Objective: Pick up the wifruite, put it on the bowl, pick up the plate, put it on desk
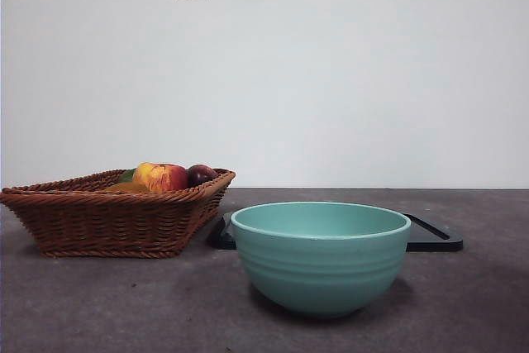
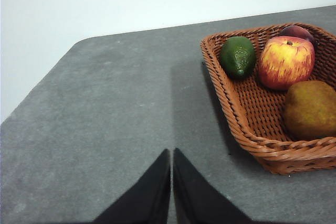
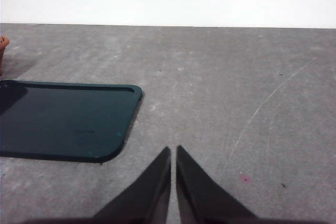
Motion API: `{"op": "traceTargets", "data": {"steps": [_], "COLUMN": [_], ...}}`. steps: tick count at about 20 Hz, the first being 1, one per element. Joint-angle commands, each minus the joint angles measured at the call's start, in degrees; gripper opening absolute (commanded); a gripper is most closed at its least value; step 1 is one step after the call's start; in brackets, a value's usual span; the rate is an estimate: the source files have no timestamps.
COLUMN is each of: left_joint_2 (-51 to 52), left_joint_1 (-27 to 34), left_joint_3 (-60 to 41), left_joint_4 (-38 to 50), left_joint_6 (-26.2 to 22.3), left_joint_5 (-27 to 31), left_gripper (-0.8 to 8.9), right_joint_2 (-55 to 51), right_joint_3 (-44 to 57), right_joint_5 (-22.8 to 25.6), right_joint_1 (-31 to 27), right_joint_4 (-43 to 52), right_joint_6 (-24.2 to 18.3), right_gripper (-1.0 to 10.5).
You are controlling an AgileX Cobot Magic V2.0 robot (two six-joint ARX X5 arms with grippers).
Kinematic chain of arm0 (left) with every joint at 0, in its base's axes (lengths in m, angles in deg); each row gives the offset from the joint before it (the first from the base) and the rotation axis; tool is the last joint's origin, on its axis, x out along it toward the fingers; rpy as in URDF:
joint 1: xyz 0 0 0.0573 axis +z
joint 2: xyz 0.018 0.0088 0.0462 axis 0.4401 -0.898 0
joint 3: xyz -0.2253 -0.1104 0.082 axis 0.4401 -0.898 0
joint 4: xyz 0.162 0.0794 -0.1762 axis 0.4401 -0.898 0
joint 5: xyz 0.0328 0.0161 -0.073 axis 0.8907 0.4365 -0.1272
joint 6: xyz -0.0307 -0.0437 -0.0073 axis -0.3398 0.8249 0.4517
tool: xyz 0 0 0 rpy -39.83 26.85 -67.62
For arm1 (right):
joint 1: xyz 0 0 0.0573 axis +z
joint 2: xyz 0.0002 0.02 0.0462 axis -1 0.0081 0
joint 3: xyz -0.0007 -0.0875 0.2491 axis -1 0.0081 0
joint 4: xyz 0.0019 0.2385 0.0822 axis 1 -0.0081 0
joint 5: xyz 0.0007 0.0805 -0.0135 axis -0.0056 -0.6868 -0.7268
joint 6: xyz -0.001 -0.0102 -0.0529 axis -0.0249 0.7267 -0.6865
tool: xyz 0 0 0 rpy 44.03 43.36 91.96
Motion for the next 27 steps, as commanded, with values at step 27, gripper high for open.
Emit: {"op": "traceTargets", "data": {"steps": [27], "left_joint_2": [0.1], "left_joint_1": [0.1], "left_joint_3": [-0.8], "left_joint_4": [-0.5], "left_joint_6": [30.3], "left_joint_5": [0.0], "left_gripper": [0.08], "right_joint_2": [-0.2], "right_joint_3": [-0.2], "right_joint_5": [-1.7], "right_joint_1": [-0.1], "right_joint_4": [0.1], "right_joint_6": [15.9], "right_gripper": [0.1]}}
